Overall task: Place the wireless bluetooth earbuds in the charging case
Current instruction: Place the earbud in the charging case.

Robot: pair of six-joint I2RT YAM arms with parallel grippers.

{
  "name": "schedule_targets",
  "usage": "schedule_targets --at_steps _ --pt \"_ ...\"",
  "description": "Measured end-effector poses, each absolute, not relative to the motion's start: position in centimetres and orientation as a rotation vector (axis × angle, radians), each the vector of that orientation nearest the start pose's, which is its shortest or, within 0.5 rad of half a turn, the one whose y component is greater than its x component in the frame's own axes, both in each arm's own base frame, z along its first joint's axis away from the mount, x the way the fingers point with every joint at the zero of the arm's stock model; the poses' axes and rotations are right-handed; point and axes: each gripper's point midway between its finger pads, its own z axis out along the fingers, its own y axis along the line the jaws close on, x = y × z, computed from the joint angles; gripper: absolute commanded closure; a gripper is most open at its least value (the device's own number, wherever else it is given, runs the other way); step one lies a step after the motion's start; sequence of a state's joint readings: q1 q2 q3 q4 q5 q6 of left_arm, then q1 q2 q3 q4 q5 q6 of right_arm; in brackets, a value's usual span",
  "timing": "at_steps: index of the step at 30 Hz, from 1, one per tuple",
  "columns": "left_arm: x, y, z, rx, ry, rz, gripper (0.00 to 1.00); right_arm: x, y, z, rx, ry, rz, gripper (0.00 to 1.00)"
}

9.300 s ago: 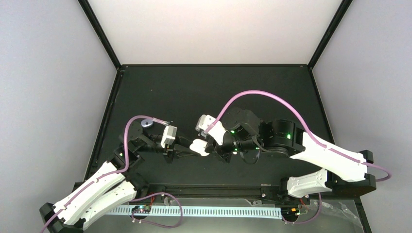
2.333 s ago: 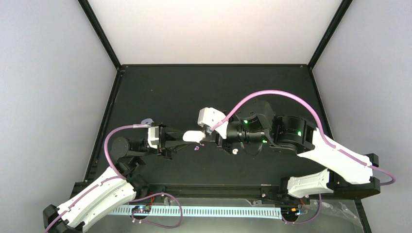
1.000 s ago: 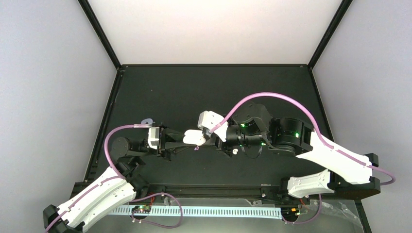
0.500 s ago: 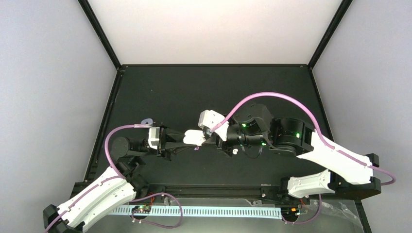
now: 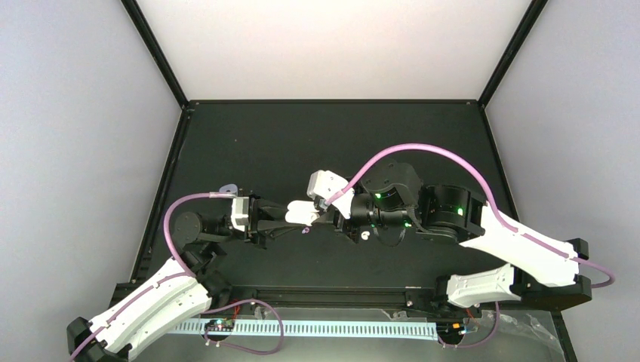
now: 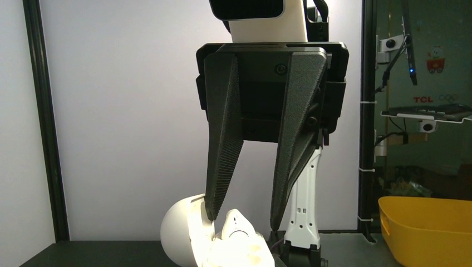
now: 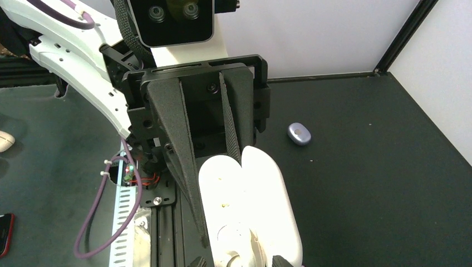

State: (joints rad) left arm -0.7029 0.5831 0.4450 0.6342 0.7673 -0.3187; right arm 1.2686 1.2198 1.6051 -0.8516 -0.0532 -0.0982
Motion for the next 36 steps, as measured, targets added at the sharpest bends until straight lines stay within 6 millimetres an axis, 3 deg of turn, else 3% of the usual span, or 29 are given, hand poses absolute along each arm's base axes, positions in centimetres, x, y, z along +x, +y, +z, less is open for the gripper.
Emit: schedule_targets --at_steps 4,20,36 --pt "9.44 -23.65 37.83 0.942 0.939 -1.291 0.98 9.64 33.95 39.71 -1.369 1.632 0.771 0.70" --pt "8.90 -23.74 37.76 0.963 0.936 -1.318 0.98 9.72 33.87 39.60 -1.362 1.631 0.768 0.98" --pt "8.97 -23.96 37.58 0.966 0.952 -1.325 0.98 9.46 33.54 39.74 -1.390 1.610 0.758 0.99"
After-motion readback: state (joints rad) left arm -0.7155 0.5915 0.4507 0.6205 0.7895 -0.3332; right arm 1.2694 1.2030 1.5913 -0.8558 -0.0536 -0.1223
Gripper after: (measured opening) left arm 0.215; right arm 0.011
